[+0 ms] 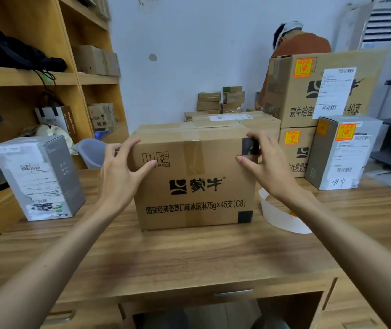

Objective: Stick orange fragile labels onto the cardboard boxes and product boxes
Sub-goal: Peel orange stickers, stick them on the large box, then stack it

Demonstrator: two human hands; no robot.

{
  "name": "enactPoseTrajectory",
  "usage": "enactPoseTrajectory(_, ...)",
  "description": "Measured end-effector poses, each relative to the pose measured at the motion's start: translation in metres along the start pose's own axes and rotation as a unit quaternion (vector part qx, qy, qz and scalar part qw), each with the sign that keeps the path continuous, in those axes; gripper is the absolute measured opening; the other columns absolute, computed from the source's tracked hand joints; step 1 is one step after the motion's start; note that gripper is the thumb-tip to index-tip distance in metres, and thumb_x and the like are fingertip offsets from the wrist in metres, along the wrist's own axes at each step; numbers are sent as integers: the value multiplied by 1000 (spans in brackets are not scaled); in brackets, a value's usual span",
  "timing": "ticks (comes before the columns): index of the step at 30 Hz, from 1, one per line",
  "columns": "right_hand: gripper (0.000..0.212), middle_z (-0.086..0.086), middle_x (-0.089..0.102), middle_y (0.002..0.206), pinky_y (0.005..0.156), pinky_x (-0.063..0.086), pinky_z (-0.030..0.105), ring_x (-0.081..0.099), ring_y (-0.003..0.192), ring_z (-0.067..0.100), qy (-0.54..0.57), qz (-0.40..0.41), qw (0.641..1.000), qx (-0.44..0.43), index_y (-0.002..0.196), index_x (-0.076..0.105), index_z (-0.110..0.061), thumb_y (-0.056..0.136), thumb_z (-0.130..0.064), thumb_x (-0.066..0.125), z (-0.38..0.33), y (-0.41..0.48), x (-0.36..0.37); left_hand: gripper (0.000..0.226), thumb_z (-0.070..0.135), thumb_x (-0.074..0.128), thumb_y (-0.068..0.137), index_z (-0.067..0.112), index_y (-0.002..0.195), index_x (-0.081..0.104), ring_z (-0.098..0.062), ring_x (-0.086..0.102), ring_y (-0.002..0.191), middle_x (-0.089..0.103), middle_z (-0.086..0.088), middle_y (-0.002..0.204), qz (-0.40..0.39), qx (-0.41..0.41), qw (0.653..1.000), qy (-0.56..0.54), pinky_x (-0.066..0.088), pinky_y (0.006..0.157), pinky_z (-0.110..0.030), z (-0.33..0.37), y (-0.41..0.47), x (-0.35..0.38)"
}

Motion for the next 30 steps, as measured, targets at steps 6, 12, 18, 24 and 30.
enactPoseTrajectory(6,60,-11,49,138,87,49,32,56,106,10,5,-75,997,-13,147,37,-36,94,-41,65,12,-11,-25,67,46,73,87,20,144,50,-34,44,129,44,-17,142,31,90,983,155,45,101,-54,25,-4,1)
enactPoseTrajectory(12,47,-7,58,117,81,49,36,57,100,14,-88,-90,990,69,129,52,-24,91,-47,65,69,-44,-49,34,26,70,92,5,119,67,-25,61,100,64,-13,114,-1,339,936,96,56,78,-40,89,-42,69)
enactPoseTrajectory(18,15,-16,54,82,60,29,23,47,76,6,-178,-187,963,76,90,69,-26,92,-39,64,111,-70,-71,33,35,60,99,18,127,59,-17,62,100,57,5,122,-242,299,923,24,52,63,-30,145,-88,168)
enactPoseTrajectory(24,10,-18,58,76,57,36,16,51,61,1,-160,-247,948,120,98,68,-31,90,-26,66,133,-94,-80,35,40,61,98,26,129,54,-24,60,112,52,9,134,-380,216,898,-39,49,87,-42,172,-114,230)
enactPoseTrajectory(30,27,-31,61,90,60,35,15,51,64,3,-87,-259,955,117,106,58,-32,86,-17,70,149,-103,-76,11,31,64,97,24,103,59,-11,54,95,61,6,111,-418,137,889,-125,44,76,-33,170,-116,250)
Point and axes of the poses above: each hand's wrist, its own y-axis towards the middle knuckle, its own x-axis out of the palm, z = x × y, the point moved 3 cm from there along y, towards the middle knuckle
